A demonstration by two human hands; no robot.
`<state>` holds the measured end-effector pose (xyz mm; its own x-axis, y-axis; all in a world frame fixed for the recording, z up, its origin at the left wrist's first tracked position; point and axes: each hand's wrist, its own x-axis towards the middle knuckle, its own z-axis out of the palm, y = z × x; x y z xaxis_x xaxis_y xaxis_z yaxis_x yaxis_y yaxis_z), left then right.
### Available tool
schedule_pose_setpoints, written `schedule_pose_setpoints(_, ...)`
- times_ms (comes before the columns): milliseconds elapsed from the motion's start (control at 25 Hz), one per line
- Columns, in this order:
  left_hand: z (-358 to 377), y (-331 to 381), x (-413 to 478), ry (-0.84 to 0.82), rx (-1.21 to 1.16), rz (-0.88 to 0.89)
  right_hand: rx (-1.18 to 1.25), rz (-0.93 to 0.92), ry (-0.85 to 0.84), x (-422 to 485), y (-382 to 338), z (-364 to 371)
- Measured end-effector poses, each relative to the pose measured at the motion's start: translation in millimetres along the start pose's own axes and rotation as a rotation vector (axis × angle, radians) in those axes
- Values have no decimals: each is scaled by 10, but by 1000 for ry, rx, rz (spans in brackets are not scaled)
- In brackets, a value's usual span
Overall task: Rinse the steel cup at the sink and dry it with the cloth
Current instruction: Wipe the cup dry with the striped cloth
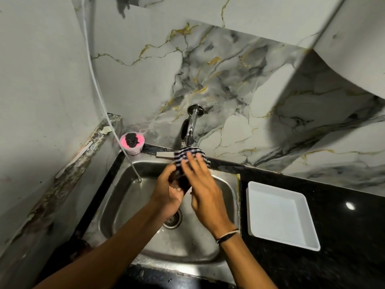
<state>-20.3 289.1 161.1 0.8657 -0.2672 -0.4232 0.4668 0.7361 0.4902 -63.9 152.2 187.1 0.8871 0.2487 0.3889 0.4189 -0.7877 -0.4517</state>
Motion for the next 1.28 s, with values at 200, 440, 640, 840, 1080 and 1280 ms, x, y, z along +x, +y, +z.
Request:
schedule_pose_setpoints(200, 18, -42, -10, -12, 40, 11, -71, -18, 9, 34, -101, -106)
schedule_pose_setpoints(440, 30, -88, -157, -185, 251, 31, 342, 389, -6, 284, 202, -381)
schedule_pose_setpoints(640, 70, -40, -100, -185, 23, -29, 173, 250, -100, 123, -58, -284)
schedule_pose_setpoints(840, -59, 44, 54, -185, -7, -60, 98, -20, -184, -273, -213, -161)
schedule_pose_setpoints(1080, -22, -33, 41, -144, -14, -40, 80, 34, -169, 16, -251, -213)
schedule_pose_setpoints(1280, 32, 103, -13, -171, 47, -47, 152, 121, -134, -53, -93, -332)
